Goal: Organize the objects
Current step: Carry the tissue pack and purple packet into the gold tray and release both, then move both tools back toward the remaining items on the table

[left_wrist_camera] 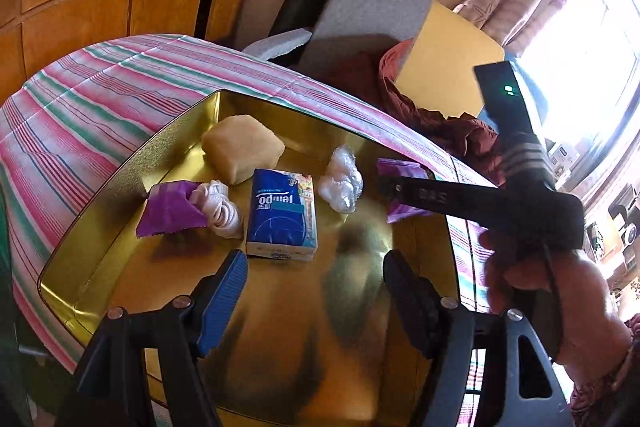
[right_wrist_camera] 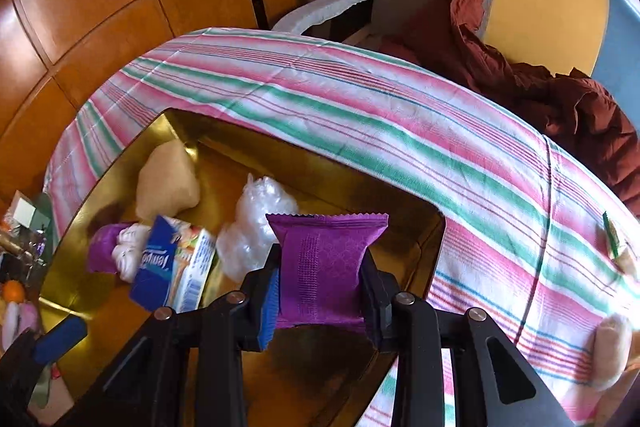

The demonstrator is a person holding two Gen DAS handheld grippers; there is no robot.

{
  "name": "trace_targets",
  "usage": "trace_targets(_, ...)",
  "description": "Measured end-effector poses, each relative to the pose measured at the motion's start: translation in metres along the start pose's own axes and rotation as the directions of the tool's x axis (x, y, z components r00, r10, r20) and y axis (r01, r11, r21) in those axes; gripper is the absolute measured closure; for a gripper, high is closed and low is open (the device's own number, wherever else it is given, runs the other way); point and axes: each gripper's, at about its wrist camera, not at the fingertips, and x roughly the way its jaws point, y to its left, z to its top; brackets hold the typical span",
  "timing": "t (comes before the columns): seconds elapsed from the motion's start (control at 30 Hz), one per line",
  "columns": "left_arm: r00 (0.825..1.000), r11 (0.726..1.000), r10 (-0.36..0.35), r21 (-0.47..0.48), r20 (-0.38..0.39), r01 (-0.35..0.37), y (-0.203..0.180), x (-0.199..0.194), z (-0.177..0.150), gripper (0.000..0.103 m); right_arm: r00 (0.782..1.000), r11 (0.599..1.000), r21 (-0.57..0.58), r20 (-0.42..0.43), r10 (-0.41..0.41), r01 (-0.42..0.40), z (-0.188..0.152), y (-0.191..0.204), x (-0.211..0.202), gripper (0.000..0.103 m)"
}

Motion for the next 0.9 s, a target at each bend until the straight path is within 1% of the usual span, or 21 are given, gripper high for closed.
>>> trace_targets(0.03, 1.000, 1.000, 0.000, 0.003, -0.001, 0.000, -0.001, 0.000, 0.000, 0.032, 1.000, 1.000, 0.001, 0.013, -0.006, 0.006, 0.000, 0.000, -0.001, 0.066)
trace_targets(0.1, 1.000, 1.000, -0.004, 0.004, -0.002, 0.004, -0.001, 0.000, -0.001, 0.032, 0.999, 1.000, 0.002, 0.038, -0.031, 0.031, -0.001, -0.001, -0.005, 0.054)
trace_targets(0.17, 1.000, 1.000, -0.002, 0.002, -0.004, 0.002, -0.003, 0.001, -0.002, 0.032, 0.996, 0.999, 0.001, 0.072, -0.048, 0.049, -0.006, -0.002, -0.013, 0.048)
trace_targets(0.27, 1.000, 1.000, -0.004, 0.004, -0.014, 0.004, -0.005, 0.003, -0.004, 0.032, 0.992, 0.999, 0.020, 0.117, -0.038, 0.036, -0.015, -0.005, -0.028, 0.047)
trace_targets(0.37, 1.000, 1.000, -0.006, 0.018, -0.016, 0.007, -0.009, 0.003, -0.006, 0.032, 0.989, 0.999, 0.042, 0.146, -0.036, 0.030, -0.027, -0.010, -0.044, 0.037)
trace_targets(0.53, 0.999, 0.998, -0.028, 0.055, -0.017, 0.029, -0.020, 0.002, -0.010, 0.032, 0.986, 0.998, 0.069, 0.166, -0.026, 0.015, -0.049, -0.020, -0.065, 0.036)
trace_targets(0.63, 0.999, 0.996, -0.046, 0.081, -0.014, 0.047, -0.029, 0.000, -0.013, 0.032, 0.984, 0.998, 0.063, 0.174, -0.036, 0.025, -0.061, -0.023, -0.076, 0.034)
trace_targets(0.67, 0.998, 0.994, -0.054, 0.089, -0.014, 0.055, -0.032, -0.001, -0.014, 0.032, 0.984, 0.998, 0.062, 0.173, -0.040, 0.030, -0.065, -0.024, -0.079, 0.032)
trace_targets(0.9, 0.996, 0.983, -0.088, 0.164, 0.000, 0.087, -0.055, -0.010, -0.021, 0.032, 0.987, 0.994, 0.100, 0.149, -0.060, 0.046, -0.097, -0.046, -0.093, 0.032)
